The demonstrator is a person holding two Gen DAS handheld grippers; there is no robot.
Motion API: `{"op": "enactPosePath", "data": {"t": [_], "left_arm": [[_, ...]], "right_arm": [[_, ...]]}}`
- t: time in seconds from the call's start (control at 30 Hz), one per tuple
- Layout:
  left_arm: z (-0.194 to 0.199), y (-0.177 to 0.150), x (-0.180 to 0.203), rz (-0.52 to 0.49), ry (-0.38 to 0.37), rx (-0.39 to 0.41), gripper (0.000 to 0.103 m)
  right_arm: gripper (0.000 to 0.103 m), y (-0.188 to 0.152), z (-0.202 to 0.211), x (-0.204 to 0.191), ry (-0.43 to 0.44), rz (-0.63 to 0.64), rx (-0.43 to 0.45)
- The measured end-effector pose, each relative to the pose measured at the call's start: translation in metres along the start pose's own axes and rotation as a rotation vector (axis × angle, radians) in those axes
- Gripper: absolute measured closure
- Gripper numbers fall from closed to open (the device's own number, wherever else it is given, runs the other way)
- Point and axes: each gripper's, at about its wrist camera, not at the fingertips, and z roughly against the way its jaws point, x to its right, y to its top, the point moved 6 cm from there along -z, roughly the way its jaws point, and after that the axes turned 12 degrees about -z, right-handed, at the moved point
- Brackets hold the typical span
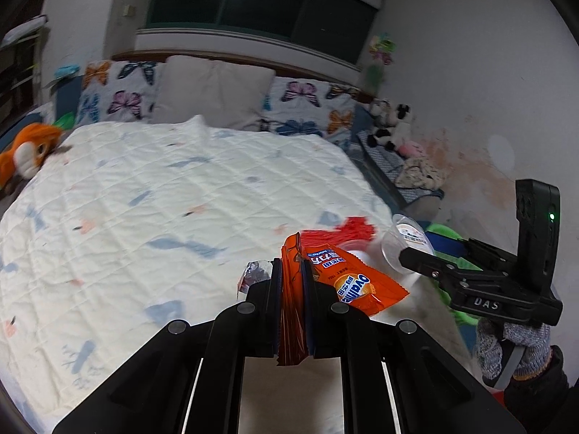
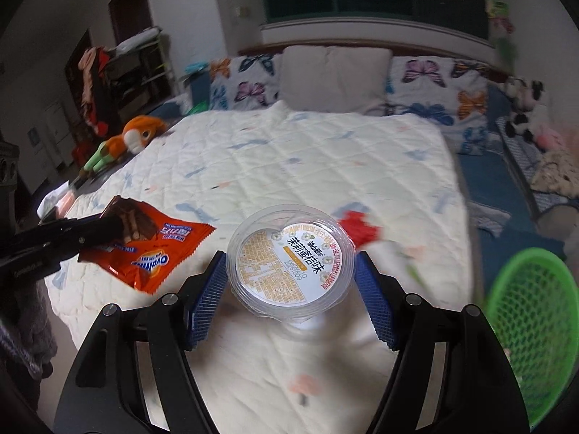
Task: Collect trash
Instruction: 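Drop the food tub into the green basket while the left tool drops the wrapper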
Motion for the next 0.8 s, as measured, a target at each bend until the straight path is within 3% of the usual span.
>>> {"op": "enactPosePath", "data": {"t": [0.6,0.8], "left_arm": [[-0.062,0.066,0.159,-0.226,-0.181,0.003,0.093],[-0.083,0.077,0.2,-0.285,-0.209,-0.015,0.093]], "right_arm": [[0.032,-0.029,0.081,0.187,-0.278,-0.257,0.066],[0.031,-0.04,0.08,0.223,-0.292,-0.341,0.05]]}}
